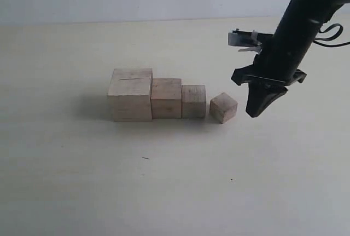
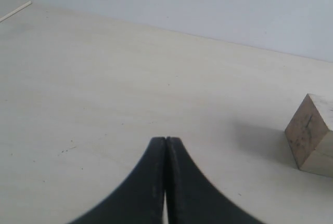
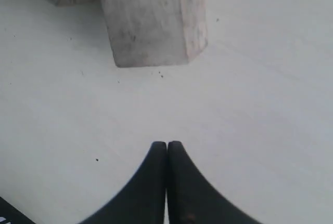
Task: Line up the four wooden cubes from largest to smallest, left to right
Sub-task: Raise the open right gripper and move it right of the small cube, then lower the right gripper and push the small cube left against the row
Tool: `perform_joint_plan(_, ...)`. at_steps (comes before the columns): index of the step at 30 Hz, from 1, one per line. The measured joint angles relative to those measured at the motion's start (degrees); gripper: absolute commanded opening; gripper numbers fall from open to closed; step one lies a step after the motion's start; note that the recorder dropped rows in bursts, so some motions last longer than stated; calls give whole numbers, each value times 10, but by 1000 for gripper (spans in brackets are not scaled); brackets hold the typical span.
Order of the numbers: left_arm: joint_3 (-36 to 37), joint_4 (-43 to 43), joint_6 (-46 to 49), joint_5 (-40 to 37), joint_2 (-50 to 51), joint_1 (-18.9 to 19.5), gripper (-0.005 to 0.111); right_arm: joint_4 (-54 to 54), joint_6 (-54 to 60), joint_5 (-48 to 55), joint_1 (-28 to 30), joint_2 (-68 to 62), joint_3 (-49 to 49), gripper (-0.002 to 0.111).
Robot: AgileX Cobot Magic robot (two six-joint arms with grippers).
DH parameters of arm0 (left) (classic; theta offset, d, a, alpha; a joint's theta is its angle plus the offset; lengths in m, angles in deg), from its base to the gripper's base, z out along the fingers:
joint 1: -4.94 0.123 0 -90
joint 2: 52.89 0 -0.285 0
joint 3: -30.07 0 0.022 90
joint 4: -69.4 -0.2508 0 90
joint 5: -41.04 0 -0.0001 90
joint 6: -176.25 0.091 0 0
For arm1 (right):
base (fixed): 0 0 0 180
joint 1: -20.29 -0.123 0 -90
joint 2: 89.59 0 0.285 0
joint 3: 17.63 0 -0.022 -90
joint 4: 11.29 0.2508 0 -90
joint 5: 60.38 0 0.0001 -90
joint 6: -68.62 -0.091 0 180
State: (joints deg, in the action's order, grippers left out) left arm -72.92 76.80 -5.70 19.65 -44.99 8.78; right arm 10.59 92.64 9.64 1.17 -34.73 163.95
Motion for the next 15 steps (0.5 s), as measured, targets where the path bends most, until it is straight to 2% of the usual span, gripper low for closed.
perform_joint_plan(10,0,0,0,0,0,0,0,18,-2,-8,0,-33,-5,0)
perform_joint_plan(15,0,0,0,0,0,0,0,18,-2,-49,0,-55,-5,0)
